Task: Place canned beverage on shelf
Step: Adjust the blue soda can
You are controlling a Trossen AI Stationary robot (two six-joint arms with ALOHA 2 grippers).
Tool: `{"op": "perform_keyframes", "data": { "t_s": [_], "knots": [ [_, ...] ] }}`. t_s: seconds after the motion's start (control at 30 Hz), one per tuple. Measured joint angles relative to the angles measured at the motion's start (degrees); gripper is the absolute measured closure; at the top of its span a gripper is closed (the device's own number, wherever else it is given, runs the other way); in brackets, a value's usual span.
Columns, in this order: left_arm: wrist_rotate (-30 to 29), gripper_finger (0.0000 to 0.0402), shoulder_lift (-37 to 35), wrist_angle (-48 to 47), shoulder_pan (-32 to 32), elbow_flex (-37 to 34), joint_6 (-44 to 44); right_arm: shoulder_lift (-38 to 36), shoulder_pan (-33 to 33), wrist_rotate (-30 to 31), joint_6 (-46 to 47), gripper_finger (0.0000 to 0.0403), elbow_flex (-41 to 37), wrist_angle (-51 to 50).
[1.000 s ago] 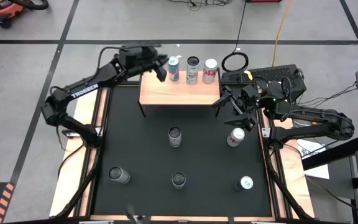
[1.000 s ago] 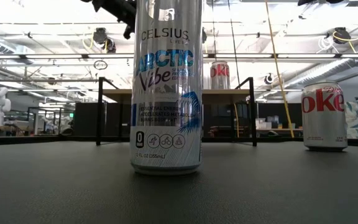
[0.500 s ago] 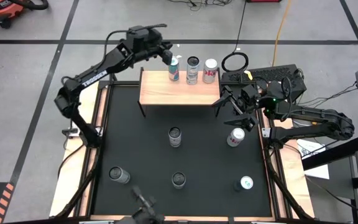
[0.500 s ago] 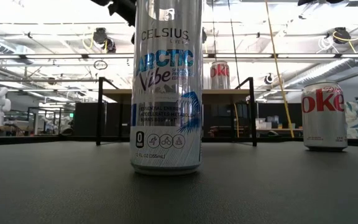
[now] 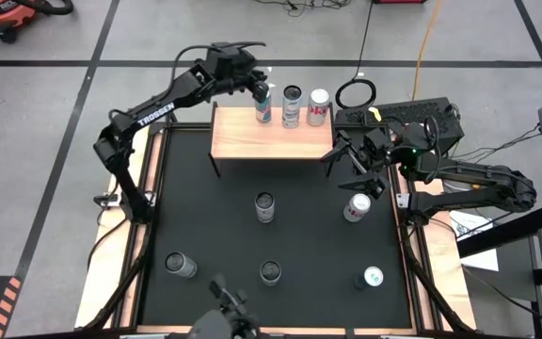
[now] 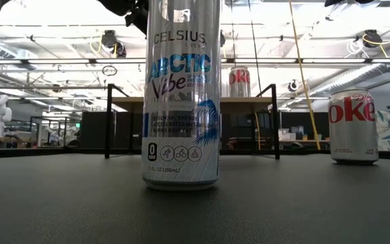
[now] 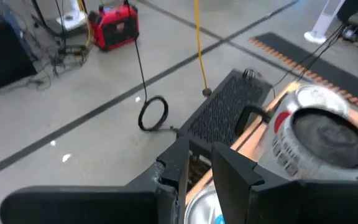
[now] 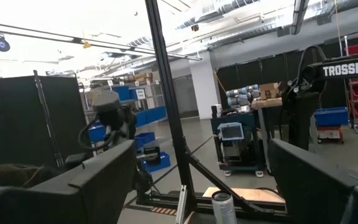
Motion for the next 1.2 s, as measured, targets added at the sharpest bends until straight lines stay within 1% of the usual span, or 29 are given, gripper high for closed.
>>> {"op": "perform_keyframes", "data": {
  "t_s": [0.43,0.53,0.8,0.97,1.2],
  "knots": [
    [0.0,0.033,0.6,-1.7,0.0,-0.1,0.1,0.0,0.0,0.0,0.0,0.0057,0.0,0.0],
    [0.0,0.033,0.9,-3.3,0.0,-0.1,0.1,0.0,0.0,0.0,0.0,0.0057,0.0,0.0],
    [0.3,0.033,2.8,-2.0,-0.1,0.0,0.1,0.0,0.0,0.0,0.0,0.0057,0.0,0.0],
    [2.7,0.033,2.9,-2.0,-0.1,0.0,0.0,0.0,0.0,0.0,0.1,0.0057,0.0,0.0],
    [3.0,0.033,2.9,-2.4,-1.4,0.0,0.0,0.0,0.0,0.0,0.2,0.0057,0.0,0.0]
  ]
}}
